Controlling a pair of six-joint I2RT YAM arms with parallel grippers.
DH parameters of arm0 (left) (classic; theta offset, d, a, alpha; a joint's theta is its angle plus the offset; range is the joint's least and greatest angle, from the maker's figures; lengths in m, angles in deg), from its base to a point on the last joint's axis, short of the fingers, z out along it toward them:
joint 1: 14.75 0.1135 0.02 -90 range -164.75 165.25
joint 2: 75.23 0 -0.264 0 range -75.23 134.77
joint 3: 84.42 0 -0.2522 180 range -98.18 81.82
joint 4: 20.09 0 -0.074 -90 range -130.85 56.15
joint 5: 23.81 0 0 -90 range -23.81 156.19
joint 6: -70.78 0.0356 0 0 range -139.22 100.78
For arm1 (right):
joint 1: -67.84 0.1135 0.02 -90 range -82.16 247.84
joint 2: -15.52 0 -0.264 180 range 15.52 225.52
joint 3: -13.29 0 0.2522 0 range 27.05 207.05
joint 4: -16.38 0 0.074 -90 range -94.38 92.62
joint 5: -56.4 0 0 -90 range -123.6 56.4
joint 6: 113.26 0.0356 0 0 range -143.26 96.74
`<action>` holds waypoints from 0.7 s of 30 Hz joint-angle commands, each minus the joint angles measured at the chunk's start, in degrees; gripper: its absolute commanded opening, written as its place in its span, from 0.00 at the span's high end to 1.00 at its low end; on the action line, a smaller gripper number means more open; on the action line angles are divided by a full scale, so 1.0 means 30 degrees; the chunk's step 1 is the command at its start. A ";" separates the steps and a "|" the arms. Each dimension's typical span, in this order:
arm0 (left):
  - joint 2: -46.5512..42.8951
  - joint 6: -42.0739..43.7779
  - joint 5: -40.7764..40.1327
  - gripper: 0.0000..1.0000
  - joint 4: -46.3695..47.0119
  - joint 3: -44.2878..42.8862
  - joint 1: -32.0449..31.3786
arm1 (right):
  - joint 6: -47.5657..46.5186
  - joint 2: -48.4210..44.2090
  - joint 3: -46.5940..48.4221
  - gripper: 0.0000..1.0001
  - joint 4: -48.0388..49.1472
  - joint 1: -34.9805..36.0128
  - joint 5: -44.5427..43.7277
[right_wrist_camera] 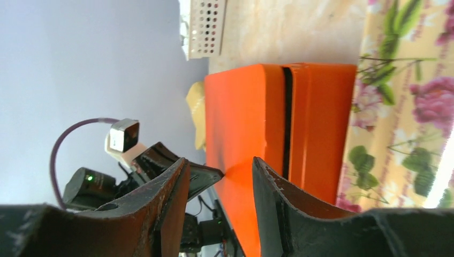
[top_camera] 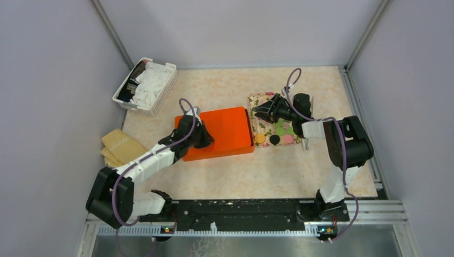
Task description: Pack the cookies
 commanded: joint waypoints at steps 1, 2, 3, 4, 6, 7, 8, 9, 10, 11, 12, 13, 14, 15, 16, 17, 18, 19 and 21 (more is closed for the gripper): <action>0.0290 -0.0045 0.0380 1.00 0.0373 0.0021 -0.0117 | -0.2584 -0.1099 0.0680 0.54 -0.3248 -0.0205 -0.1449; 0.0364 -0.0031 0.0397 1.00 0.0404 0.0017 -0.0126 | -0.2763 -0.1109 0.0743 0.54 -0.3584 -0.0236 -0.1536; 0.0450 -0.0041 0.0421 1.00 0.0433 0.0028 -0.0145 | -0.3057 -0.1169 0.0835 0.54 -0.4007 -0.0236 -0.1705; 0.0479 -0.0045 0.0453 1.00 0.0455 0.0044 -0.0144 | -0.3350 -0.1257 0.0850 0.55 -0.4371 -0.0236 -0.1916; 0.0621 -0.0052 0.0499 1.00 0.0495 0.0026 -0.0124 | -0.4486 -0.1556 0.1121 0.55 -0.5953 -0.0243 -0.2471; 0.0606 -0.0083 0.0482 1.00 0.0437 -0.0033 -0.0134 | -0.5154 -0.1766 0.1278 0.55 -0.6827 -0.0237 -0.2865; 0.0520 -0.0113 0.0358 1.00 0.0302 -0.0151 -0.0146 | -0.5882 -0.2009 0.1440 0.56 -0.7833 -0.0233 -0.3340; 0.0334 -0.0190 0.0149 1.00 0.0014 -0.0359 -0.0126 | -0.6636 -0.2310 0.1581 0.57 -0.8706 -0.0236 -0.3933; 0.0036 -0.0291 -0.0155 1.00 -0.0414 -0.0664 -0.0134 | -0.7397 -0.2641 0.1731 0.58 -0.9654 -0.0210 -0.4586; -0.0309 -0.0447 -0.0567 1.00 -0.0965 -0.1061 -0.0143 | -0.8206 -0.3004 0.1910 0.60 -1.0625 -0.0211 -0.5290; -0.0656 -0.0613 -0.1193 1.00 -0.1708 -0.1609 -0.0147 | -0.8886 -0.3339 0.2131 0.61 -1.1567 -0.0207 -0.6041; -0.1029 -0.0805 -0.2132 1.00 -0.2508 -0.2234 -0.0144 | -0.9630 -0.3619 0.2382 0.63 -1.2505 -0.0207 -0.6685; -0.1321 -0.1127 -0.3462 1.00 -0.3538 -0.2912 -0.0129 | -1.0251 -0.3855 0.2691 0.64 -1.3344 -0.0221 -0.7285; -0.1563 -0.1404 -0.4613 1.00 -0.4637 -0.3645 -0.0113 | -1.0779 -0.4009 0.3012 0.67 -1.4385 -0.0209 -0.7770; -0.1776 -0.1622 -0.5911 1.00 -0.5712 -0.4301 -0.0111 | -1.1262 -0.4157 0.3297 0.70 -1.5018 -0.0185 -0.8149; -0.1916 -0.2071 -0.7175 1.00 -0.7037 -0.5057 -0.0099 | -1.1645 -0.4238 0.3534 0.75 -1.5646 -0.0182 -0.8464; -0.2036 -0.2903 -0.8772 1.00 -0.8572 -0.6038 -0.0084 | -1.2108 -0.4332 0.3725 0.81 -1.6117 -0.0117 -0.8767; -0.2198 -0.3684 -1.0195 1.00 -1.0159 -0.6552 -0.0063 | -1.2435 -0.4369 0.3929 0.87 -1.6553 -0.0031 -0.9065; -0.2697 -0.5222 -1.2747 1.00 -1.2528 -0.6985 -0.0067 | -1.2968 -0.4349 0.4305 0.95 -1.7265 0.0175 -0.9570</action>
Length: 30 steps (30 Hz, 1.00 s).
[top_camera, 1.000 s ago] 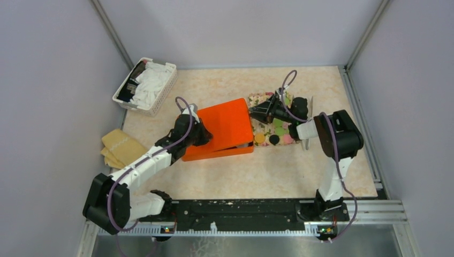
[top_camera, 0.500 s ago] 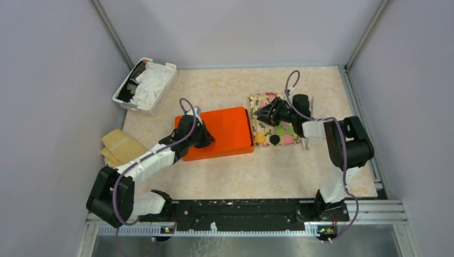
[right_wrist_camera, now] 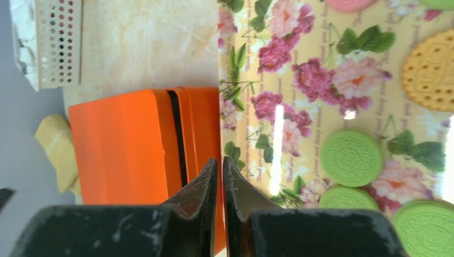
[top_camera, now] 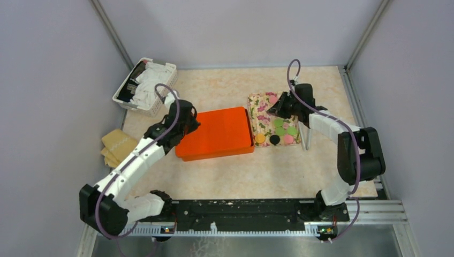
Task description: Pack the cookies
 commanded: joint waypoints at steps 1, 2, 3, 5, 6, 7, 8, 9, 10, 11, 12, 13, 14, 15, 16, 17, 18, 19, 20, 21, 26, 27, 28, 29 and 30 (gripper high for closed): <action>-0.1733 -0.3923 -0.7360 1.00 -0.6639 -0.1568 0.0074 | -0.2776 -0.0681 0.1395 0.99 -0.3146 0.0375 -0.2295; -0.2076 -0.4538 -0.7938 1.00 -0.7311 -0.1377 0.0212 | -0.2966 -0.0621 0.1571 1.00 -0.3444 0.0539 -0.2423; -0.2378 -0.5006 -0.8194 1.00 -0.7944 -0.1203 0.0445 | -0.3125 -0.0526 0.1718 1.00 -0.3617 0.0709 -0.2571; -0.2778 -0.5737 -0.8345 1.00 -0.9097 -0.0779 0.0896 | -0.3390 -0.0440 0.1930 1.00 -0.3831 0.1137 -0.2745; -0.2840 -0.6024 -0.8351 0.99 -0.9526 -0.0605 0.1102 | -0.3551 -0.0375 0.2056 1.00 -0.3947 0.1363 -0.2886; -0.2815 -0.6276 -0.8326 0.97 -0.9939 -0.0455 0.1245 | -0.3718 -0.0257 0.2165 1.00 -0.4160 0.1621 -0.2942; -0.2731 -0.6575 -0.8337 0.96 -1.0305 -0.0330 0.1373 | -0.3856 -0.0154 0.2404 1.00 -0.4362 0.1855 -0.3098; -0.2592 -0.6784 -0.8324 0.95 -1.0553 -0.0171 0.1469 | -0.3950 -0.0024 0.2533 1.00 -0.4486 0.2053 -0.3179; -0.2392 -0.6946 -0.8301 0.94 -1.0697 -0.0027 0.1584 | -0.3999 0.0135 0.2629 1.00 -0.4578 0.2217 -0.3156; -0.2228 -0.7084 -0.8244 0.94 -1.0770 0.0130 0.1668 | -0.4012 0.0246 0.2693 1.00 -0.4645 0.2318 -0.3098; -0.1987 -0.7130 -0.8236 0.93 -1.0721 0.0315 0.1740 | -0.4010 0.0381 0.2715 1.00 -0.4650 0.2393 -0.3080; -0.1734 -0.7136 -0.8297 0.93 -1.0645 0.0470 0.1823 | -0.4025 0.0533 0.2733 1.00 -0.4701 0.2431 -0.3052; -0.1490 -0.7122 -0.8396 0.93 -1.0478 0.0668 0.1888 | -0.4023 0.0670 0.2720 1.00 -0.4737 0.2451 -0.3071; -0.1265 -0.7126 -0.8610 0.94 -1.0318 0.0862 0.1907 | -0.4059 0.0789 0.2704 1.00 -0.4767 0.2479 -0.3124; -0.1032 -0.7172 -0.8864 0.94 -1.0122 0.1051 0.1924 | -0.4082 0.0866 0.2709 1.00 -0.4782 0.2490 -0.3175; -0.0790 -0.7318 -0.9119 0.94 -0.9915 0.1287 0.1915 | -0.4121 0.0968 0.2651 1.00 -0.4786 0.2502 -0.3247; -0.0559 -0.7405 -0.9348 0.94 -0.9676 0.1507 0.1944 | -0.4167 0.1057 0.2644 1.00 -0.4825 0.2522 -0.3326; -0.0365 -0.7423 -0.9472 0.94 -0.9298 0.1769 0.1973 | -0.4213 0.1145 0.2654 1.00 -0.4888 0.2532 -0.3380; -0.0118 -0.7378 -0.9491 0.94 -0.8859 0.2025 0.2049 | -0.4237 0.1244 0.2718 1.00 -0.5017 0.2559 -0.3496; 0.0078 -0.7222 -0.9432 0.95 -0.8219 0.2357 0.2074 | -0.4280 0.1381 0.2788 1.00 -0.5150 0.2595 -0.3610; 0.1668 -0.6844 -0.9273 0.97 -0.5358 0.3237 0.2211 | -0.4484 0.1914 0.3141 1.00 -0.5473 0.2861 -0.3634; 0.1957 -0.6609 -0.9299 0.98 -0.4708 0.3292 0.2211 | -0.4494 0.2054 0.3287 1.00 -0.5551 0.2915 -0.3620; 0.2216 -0.6170 -0.9323 0.99 -0.3972 0.3409 0.2226 | -0.4506 0.2200 0.3364 1.00 -0.5598 0.2943 -0.3566; 0.2391 -0.5741 -0.9359 1.00 -0.3187 0.3537 0.2213 | -0.4493 0.2376 0.3447 1.00 -0.5618 0.2984 -0.3428; 0.2487 -0.5373 -0.9415 1.00 -0.2397 0.3718 0.2204 | -0.4480 0.2544 0.3491 1.00 -0.5657 0.2981 -0.3301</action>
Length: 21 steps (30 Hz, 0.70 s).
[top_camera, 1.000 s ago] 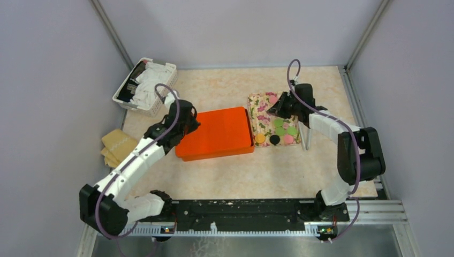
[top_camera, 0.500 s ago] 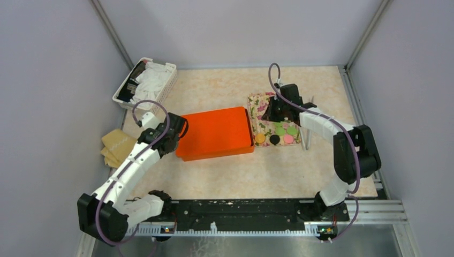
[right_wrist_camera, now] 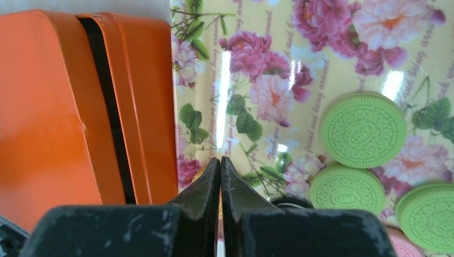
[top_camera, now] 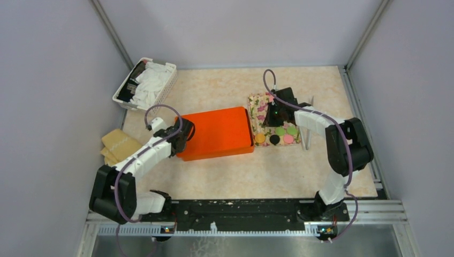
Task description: Pack the cookies
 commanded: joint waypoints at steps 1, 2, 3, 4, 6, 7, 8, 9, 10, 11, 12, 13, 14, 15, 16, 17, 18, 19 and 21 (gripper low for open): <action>0.0528 0.1607 -0.0767 1.00 0.4535 0.0634 0.0072 | -0.0326 0.0624 0.1238 1.00 -0.0067 0.0293 0.0205; 0.0540 0.2059 -0.0754 1.00 0.5212 0.0755 0.0060 | -0.0319 0.0784 0.1280 1.00 -0.0055 0.0315 0.0339; 0.0541 0.2403 -0.0668 1.00 0.5754 0.0865 0.0058 | -0.0318 0.0947 0.1362 1.00 -0.0028 0.0353 0.0524; 0.0542 0.2794 -0.0525 1.00 0.6360 0.0890 0.0058 | -0.0315 0.1106 0.1427 1.00 0.0038 0.0384 0.0756; 0.0620 0.3383 -0.0208 1.00 0.7218 0.0865 0.0073 | -0.0262 0.1521 0.1610 1.00 0.0118 0.0475 0.1282; 0.0691 0.3591 -0.0065 1.00 0.7506 0.0835 0.0056 | -0.0253 0.1727 0.1769 1.00 0.0082 0.0549 0.1466; 0.0813 0.3723 0.0077 1.00 0.7678 0.0751 0.0069 | -0.0259 0.1900 0.1936 1.00 0.0041 0.0672 0.1643; 0.0956 0.3834 0.0205 1.00 0.7813 0.0711 0.0059 | -0.0223 0.2053 0.2110 1.00 -0.0005 0.0808 0.1819; 0.1132 0.3925 0.0331 1.00 0.7896 0.0637 0.0054 | -0.0189 0.2233 0.2231 1.00 -0.0007 0.0950 0.2039; 0.1386 0.3970 0.0475 1.00 0.7977 0.0583 0.0076 | -0.0108 0.2340 0.2338 1.00 0.0055 0.1121 0.2399; 0.1566 0.3997 0.0613 1.00 0.8026 0.0544 0.0056 | 0.0059 0.2397 0.2388 1.00 0.0173 0.1263 0.2844; 0.1732 0.4004 0.0817 1.00 0.8116 0.0554 0.0054 | 0.0198 0.2445 0.2416 1.00 0.0345 0.1475 0.3284; 0.1884 0.4005 0.0990 1.00 0.8263 0.0606 0.0068 | 0.0380 0.2458 0.2394 1.00 0.0645 0.1659 0.3870; 0.2020 0.4027 0.1139 1.00 0.8468 0.0653 0.0077 | 0.0608 0.2471 0.2325 1.00 0.1051 0.1873 0.4577; 0.2169 0.4081 0.1352 1.00 0.8673 0.0706 0.0071 | 0.0881 0.2425 0.2261 1.00 0.1389 0.2020 0.5049; 0.2290 0.4157 0.1569 1.00 0.8882 0.0757 0.0078 | 0.1154 0.2357 0.2129 1.00 0.1728 0.2112 0.5442; 0.2441 0.4281 0.1750 1.00 0.9069 0.0756 0.0075 | 0.1374 0.2319 0.2043 1.00 0.1883 0.2186 0.5571; 0.2570 0.4414 0.1919 1.00 0.9184 0.0734 0.0075 | 0.1516 0.2219 0.2007 1.00 0.1892 0.2213 0.5481; 0.2734 0.4584 0.2129 1.00 0.9340 0.0676 0.0072 | 0.1522 0.1971 0.2017 1.00 0.1569 0.2210 0.4751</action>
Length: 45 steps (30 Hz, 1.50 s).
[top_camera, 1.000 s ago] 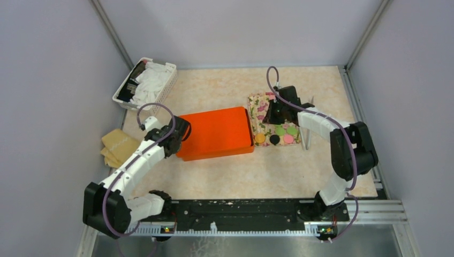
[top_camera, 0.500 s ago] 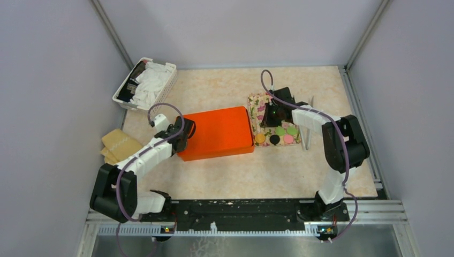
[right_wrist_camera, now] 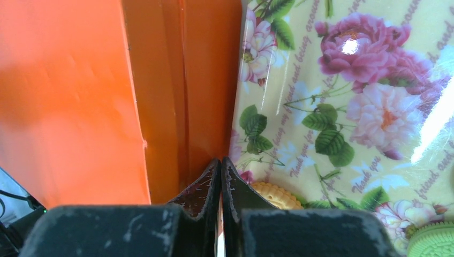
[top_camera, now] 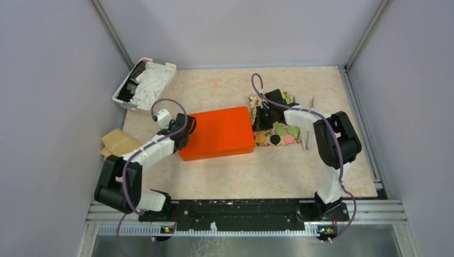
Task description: Pack the cookies
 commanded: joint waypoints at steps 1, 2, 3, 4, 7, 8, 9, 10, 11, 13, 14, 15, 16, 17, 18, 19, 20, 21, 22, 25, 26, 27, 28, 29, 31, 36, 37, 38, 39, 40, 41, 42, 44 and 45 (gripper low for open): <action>0.0760 0.0416 0.2194 1.00 0.1577 -0.0134 -0.0278 | 0.0947 -0.0735 0.0649 1.00 0.1033 0.0752 0.1219; 0.0804 0.0486 0.2253 1.00 0.1649 -0.0171 -0.0289 | 0.0788 -0.0875 0.0770 1.00 0.0605 0.0749 0.0504; 0.0799 0.0528 0.2271 1.00 0.1695 -0.0168 -0.0298 | 0.0592 -0.0980 0.0953 1.00 0.0065 0.0752 -0.0274; 0.0780 0.0544 0.2299 1.00 0.1697 -0.0172 -0.0288 | 0.0370 -0.1030 0.1236 1.00 -0.0559 0.0753 -0.1170; 0.0683 0.0605 0.2361 1.00 0.1691 -0.0178 -0.0284 | -0.0234 -0.1174 0.2129 1.00 -0.2518 0.0753 -0.4348; 0.0630 0.0635 0.2369 1.00 0.1641 -0.0184 -0.0286 | -0.0345 -0.1259 0.2324 1.00 -0.2995 0.0734 -0.5484; 0.0539 0.0667 0.2377 1.00 0.1602 -0.0188 -0.0287 | -0.0469 -0.1391 0.2473 1.00 -0.3359 0.0684 -0.6486; 0.0403 0.0719 0.2419 1.00 0.1542 -0.0207 -0.0294 | -0.0591 -0.1532 0.2641 1.00 -0.3650 0.0627 -0.7622; 0.0262 0.0799 0.2439 1.00 0.1520 -0.0221 -0.0302 | -0.0719 -0.1747 0.2714 1.00 -0.3935 0.0546 -0.8577; -0.0115 0.0923 0.2475 1.00 0.1482 -0.0208 -0.0302 | -0.1082 -0.2377 0.2714 1.00 -0.4175 0.0540 -1.0499; -0.0316 0.0953 0.2464 1.00 0.1458 -0.0173 -0.0285 | -0.1268 -0.2746 0.2698 1.00 -0.4182 0.0547 -1.1142; -0.0491 0.1004 0.2455 1.00 0.1462 -0.0169 -0.0294 | -0.1525 -0.3067 0.2699 1.00 -0.4082 0.0540 -1.1467; -0.0656 0.1029 0.2450 1.00 0.1463 -0.0132 -0.0302 | -0.1744 -0.3393 0.2700 1.00 -0.3989 0.0569 -1.1420; -0.0783 0.1032 0.2457 1.00 0.1477 -0.0087 -0.0303 | -0.1926 -0.3672 0.2747 1.00 -0.3967 0.0656 -1.1330; -0.0875 0.1032 0.2476 1.00 0.1468 -0.0092 -0.0300 | -0.2139 -0.3919 0.2790 1.00 -0.3964 0.0825 -1.1264; -0.0931 0.1032 0.2526 1.00 0.1456 -0.0078 -0.0299 | -0.2319 -0.4155 0.2839 1.00 -0.4004 0.1036 -1.1186; -0.0982 0.1025 0.2551 1.00 0.1403 -0.0098 -0.0288 | -0.2455 -0.4324 0.2882 1.00 -0.4060 0.1286 -1.1070; -0.1028 0.1017 0.2587 1.00 0.1400 -0.0145 -0.0294 | -0.2571 -0.4462 0.2913 1.00 -0.4148 0.1541 -1.0825; -0.1023 0.1030 0.2621 1.00 0.1382 -0.0165 -0.0299 | -0.2651 -0.4593 0.2891 1.00 -0.4206 0.1767 -1.0593; -0.1080 0.1032 0.2723 1.00 0.1247 -0.0293 -0.0291 | -0.2754 -0.4860 0.2791 1.00 -0.4335 0.2639 -1.0068; -0.1041 0.1032 0.2777 1.00 0.1180 -0.0334 -0.0298 | -0.2773 -0.4902 0.2751 1.00 -0.4317 0.2915 -0.9879; -0.1043 0.1032 0.2889 1.00 0.1083 -0.0401 -0.0303 | -0.2732 -0.4941 0.2699 1.00 -0.4330 0.3147 -0.9676; -0.1025 0.1028 0.2977 1.00 0.1012 -0.0461 -0.0289 | -0.2726 -0.4971 0.2630 1.00 -0.4280 0.3388 -0.9556; -0.0995 0.1010 0.3072 1.00 0.0989 -0.0490 -0.0283 | -0.2700 -0.4953 0.2563 1.00 -0.4259 0.3609 -0.9460; -0.0964 0.0977 0.3191 1.00 0.0957 -0.0516 -0.0289 | -0.2675 -0.4870 0.2467 1.00 -0.4220 0.3991 -0.9275; -0.1100 0.1012 0.3230 1.00 0.0905 -0.0519 -0.0292 | -0.2509 -0.4418 0.1557 1.00 -0.3918 0.4317 -0.8830; -0.1142 0.1030 0.3199 1.00 0.0880 -0.0516 -0.0298 | -0.2406 -0.4422 0.1041 1.00 -0.3727 0.4311 -0.8651; -0.1169 0.1072 0.3162 1.00 0.0870 -0.0534 -0.0295 | -0.2363 -0.4448 0.0167 1.00 -0.3527 0.4310 -0.8501; -0.1202 0.1110 0.3128 1.00 0.0880 -0.0518 -0.0291 | -0.2241 -0.4470 -0.0481 1.00 -0.3363 0.4321 -0.8328; -0.1250 0.1126 0.3121 1.00 0.0870 -0.0523 -0.0295 | -0.2182 -0.4440 -0.1104 1.00 -0.3262 0.4322 -0.8105; -0.1256 0.1146 0.3123 1.00 0.0898 -0.0535 -0.0288 | -0.2068 -0.4403 -0.1606 1.00 -0.3176 0.4304 -0.7897; -0.1228 0.1164 0.3164 1.00 0.0960 -0.0525 -0.0294 | -0.2014 -0.4373 -0.2061 1.00 -0.3096 0.4302 -0.7806; -0.1148 0.1171 0.3296 1.00 0.1054 -0.0525 -0.0280 | -0.1951 -0.4390 -0.2595 1.00 -0.3028 0.4313 -0.7775; -0.1082 0.1162 0.3394 1.00 0.1045 -0.0575 -0.0279 | -0.1937 -0.4455 -0.2646 1.00 -0.3034 0.4310 -0.7868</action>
